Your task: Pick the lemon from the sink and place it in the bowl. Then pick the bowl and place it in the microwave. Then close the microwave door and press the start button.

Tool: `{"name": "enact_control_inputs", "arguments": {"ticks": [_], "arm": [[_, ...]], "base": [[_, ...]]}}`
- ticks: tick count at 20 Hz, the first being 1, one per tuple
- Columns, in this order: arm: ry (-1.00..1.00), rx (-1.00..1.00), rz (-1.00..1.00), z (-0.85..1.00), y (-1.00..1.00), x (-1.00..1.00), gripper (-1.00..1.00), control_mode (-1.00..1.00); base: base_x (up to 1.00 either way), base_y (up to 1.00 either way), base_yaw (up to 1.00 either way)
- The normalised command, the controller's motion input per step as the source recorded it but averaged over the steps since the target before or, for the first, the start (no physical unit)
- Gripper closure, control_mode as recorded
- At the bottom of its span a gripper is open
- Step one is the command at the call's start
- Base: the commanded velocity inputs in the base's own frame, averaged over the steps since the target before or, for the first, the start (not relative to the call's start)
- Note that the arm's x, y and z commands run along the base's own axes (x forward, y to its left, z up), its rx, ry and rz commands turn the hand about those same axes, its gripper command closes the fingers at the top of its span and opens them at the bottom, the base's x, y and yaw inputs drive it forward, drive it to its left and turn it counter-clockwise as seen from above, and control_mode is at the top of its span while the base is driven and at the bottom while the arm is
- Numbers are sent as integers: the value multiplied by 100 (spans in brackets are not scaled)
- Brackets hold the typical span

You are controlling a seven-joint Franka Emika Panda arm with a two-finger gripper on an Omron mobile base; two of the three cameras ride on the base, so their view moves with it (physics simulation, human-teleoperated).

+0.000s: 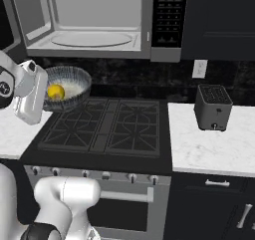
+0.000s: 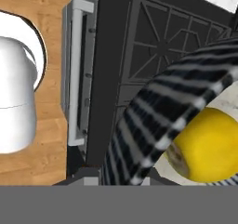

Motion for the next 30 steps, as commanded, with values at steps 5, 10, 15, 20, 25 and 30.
{"name": "enact_control_inputs", "arguments": {"ticks": [5,10,15,20,25,30], "arm": [[-13,5,22,52,-9,83,100,-100],[-9,0,18,62,-14,100,100,-100],[-2,0,3,55,-15,100,100,-100],[0,0,0,36,-1,100,100,-100],[1,0,0,9,0,100,100,-100],[0,-1,0,0,0,100,100,-100]], "base": [[0,0,0],[0,0,0],[0,0,0],[0,0,0],[0,0,0],[0,0,0]]}}
